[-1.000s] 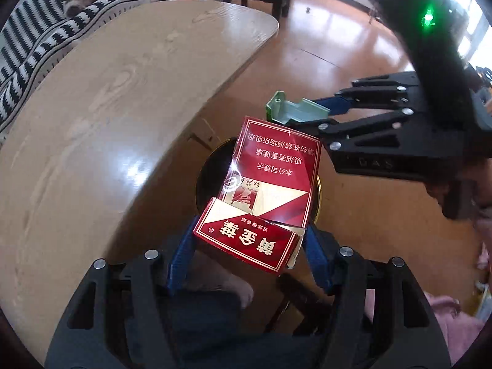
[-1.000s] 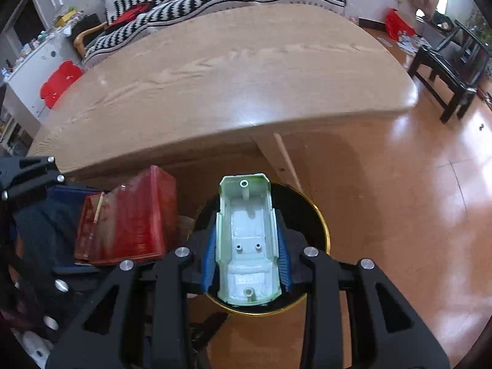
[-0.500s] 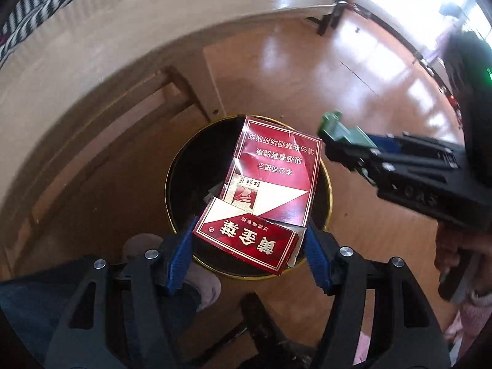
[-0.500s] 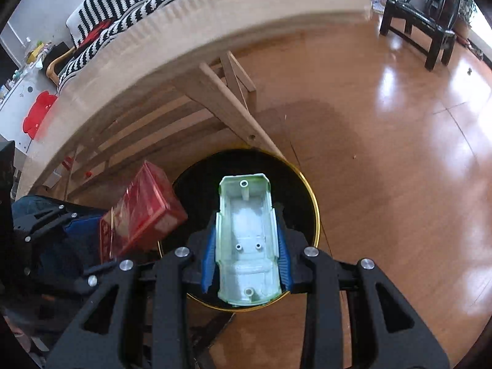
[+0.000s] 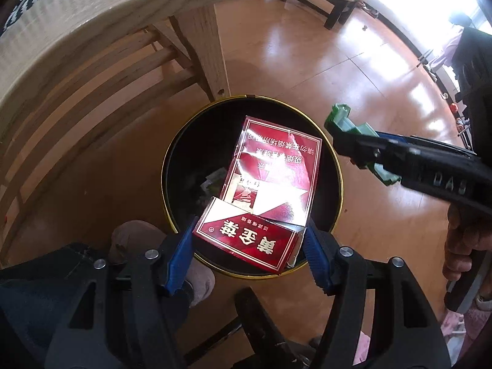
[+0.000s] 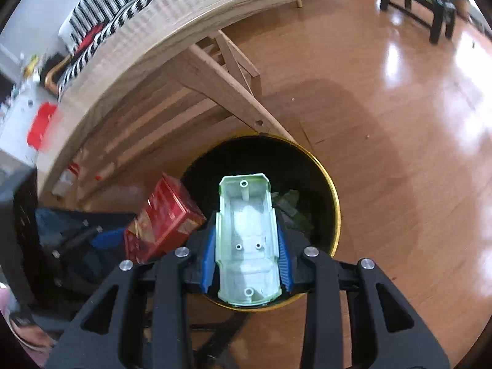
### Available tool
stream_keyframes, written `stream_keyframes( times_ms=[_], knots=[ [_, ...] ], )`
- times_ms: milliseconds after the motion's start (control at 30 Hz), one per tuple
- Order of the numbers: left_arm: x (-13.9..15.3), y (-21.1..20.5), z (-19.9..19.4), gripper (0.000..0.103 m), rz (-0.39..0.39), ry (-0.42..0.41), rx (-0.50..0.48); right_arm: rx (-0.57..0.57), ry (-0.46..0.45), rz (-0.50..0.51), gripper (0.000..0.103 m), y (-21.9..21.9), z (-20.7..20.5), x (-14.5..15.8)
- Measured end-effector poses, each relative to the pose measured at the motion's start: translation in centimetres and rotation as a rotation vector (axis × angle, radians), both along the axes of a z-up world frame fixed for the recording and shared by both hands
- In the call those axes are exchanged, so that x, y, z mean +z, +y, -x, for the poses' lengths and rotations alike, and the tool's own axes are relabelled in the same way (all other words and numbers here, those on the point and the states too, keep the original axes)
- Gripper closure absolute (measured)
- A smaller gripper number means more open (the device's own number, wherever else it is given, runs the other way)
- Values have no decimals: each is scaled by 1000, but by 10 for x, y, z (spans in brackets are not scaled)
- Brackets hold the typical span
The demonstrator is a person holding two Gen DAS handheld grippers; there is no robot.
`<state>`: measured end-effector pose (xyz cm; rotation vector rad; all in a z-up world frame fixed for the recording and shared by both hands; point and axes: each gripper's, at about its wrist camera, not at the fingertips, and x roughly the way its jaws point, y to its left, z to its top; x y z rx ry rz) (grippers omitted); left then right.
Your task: Collect trash
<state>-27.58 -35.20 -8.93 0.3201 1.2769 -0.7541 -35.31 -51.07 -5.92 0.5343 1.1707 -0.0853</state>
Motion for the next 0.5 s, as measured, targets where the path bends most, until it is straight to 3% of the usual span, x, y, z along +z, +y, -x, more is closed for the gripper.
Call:
stream_keyframes(
  times_ms=[67,100,133,167,200,367,433,500],
  knots=[
    [-2,-3,-2,38,-15,7,-4,-23,8,-25,68,-1,-4,-1],
    [-4,-5,-2,37,-29,20,3,-30,8,-40,56,-2,-5,-1],
    [-5,-6,-2,30,-35,37,23,-36,8,-52,43,-3,-6,0],
    [-6,-5,-3,15,-29,55,40,-44,18,-44,14,-4,-7,2],
    [-5,-4,-6,9,-3,80,67,-71,35,-12,6,-6,-8,6],
    [19,-5,-5,7,26,79,84,-143,-49,44,6,-16,0,44],
    [48,-1,-5,7,55,-3,73,-183,-111,122,6,-16,5,72],
    [86,8,-7,7,73,-158,87,-208,-162,234,6,-10,3,102]
  ],
)
